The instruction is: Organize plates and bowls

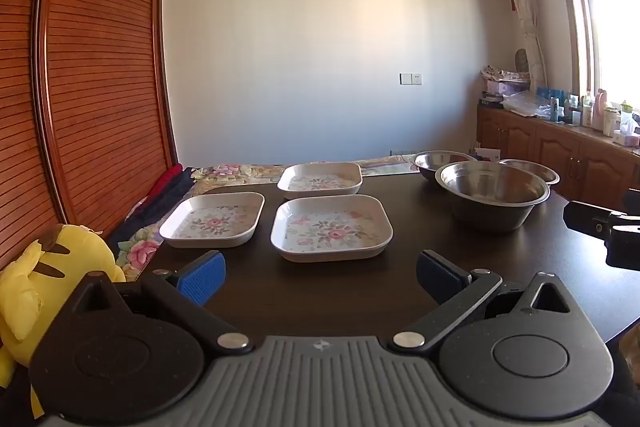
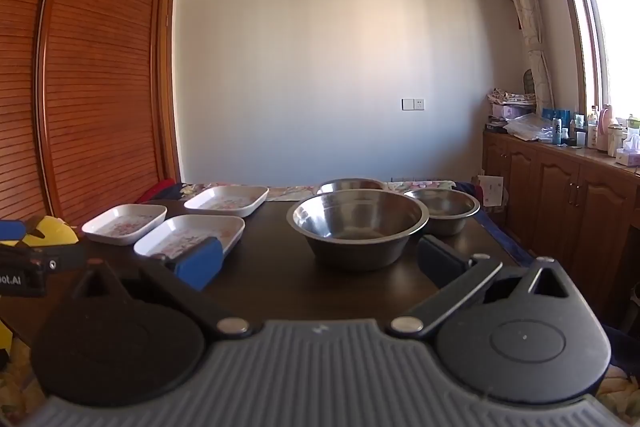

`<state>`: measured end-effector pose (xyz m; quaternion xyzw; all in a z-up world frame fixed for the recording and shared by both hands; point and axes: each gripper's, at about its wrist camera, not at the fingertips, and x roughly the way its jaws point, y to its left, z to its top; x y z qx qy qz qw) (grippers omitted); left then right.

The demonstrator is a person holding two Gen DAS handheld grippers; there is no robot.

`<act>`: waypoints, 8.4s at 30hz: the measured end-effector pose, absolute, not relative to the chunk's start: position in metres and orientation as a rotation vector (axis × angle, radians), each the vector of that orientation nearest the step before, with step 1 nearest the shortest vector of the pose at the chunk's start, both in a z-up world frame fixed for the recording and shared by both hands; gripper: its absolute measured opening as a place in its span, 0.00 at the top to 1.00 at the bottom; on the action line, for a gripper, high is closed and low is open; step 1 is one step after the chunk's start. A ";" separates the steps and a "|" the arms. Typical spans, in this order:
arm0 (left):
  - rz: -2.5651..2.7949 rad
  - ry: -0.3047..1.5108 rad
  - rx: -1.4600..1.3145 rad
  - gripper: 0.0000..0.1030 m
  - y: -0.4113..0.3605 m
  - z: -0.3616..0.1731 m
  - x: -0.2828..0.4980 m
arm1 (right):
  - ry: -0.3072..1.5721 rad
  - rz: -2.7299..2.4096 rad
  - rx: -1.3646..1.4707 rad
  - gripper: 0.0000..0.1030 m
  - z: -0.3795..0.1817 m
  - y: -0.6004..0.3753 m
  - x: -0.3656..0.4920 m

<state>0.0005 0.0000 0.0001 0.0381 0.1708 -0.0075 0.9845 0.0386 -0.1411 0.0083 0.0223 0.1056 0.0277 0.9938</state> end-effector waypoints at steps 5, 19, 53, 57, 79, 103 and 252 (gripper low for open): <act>-0.017 0.340 0.079 0.00 -0.002 -0.004 0.000 | 0.212 0.054 0.044 0.00 0.008 -0.142 0.038; -0.016 0.334 0.082 0.00 -0.001 0.000 -0.001 | 0.211 0.054 0.043 0.00 0.008 -0.140 0.037; -0.020 0.330 0.087 0.00 -0.002 0.002 0.000 | 0.202 0.045 0.050 0.00 0.010 -0.147 0.034; -0.020 0.332 0.087 0.00 -0.002 0.002 0.000 | 0.204 0.046 0.049 0.00 0.009 -0.148 0.033; -0.021 0.332 0.084 0.00 -0.002 0.000 0.000 | 0.213 0.043 0.054 0.00 0.007 -0.151 0.033; -0.029 0.438 0.042 0.00 0.013 -0.012 0.037 | 0.252 0.143 0.000 0.00 0.007 -0.129 0.069; -0.124 0.655 0.012 0.76 0.071 -0.047 0.093 | 0.587 0.419 0.102 0.73 -0.032 -0.071 0.138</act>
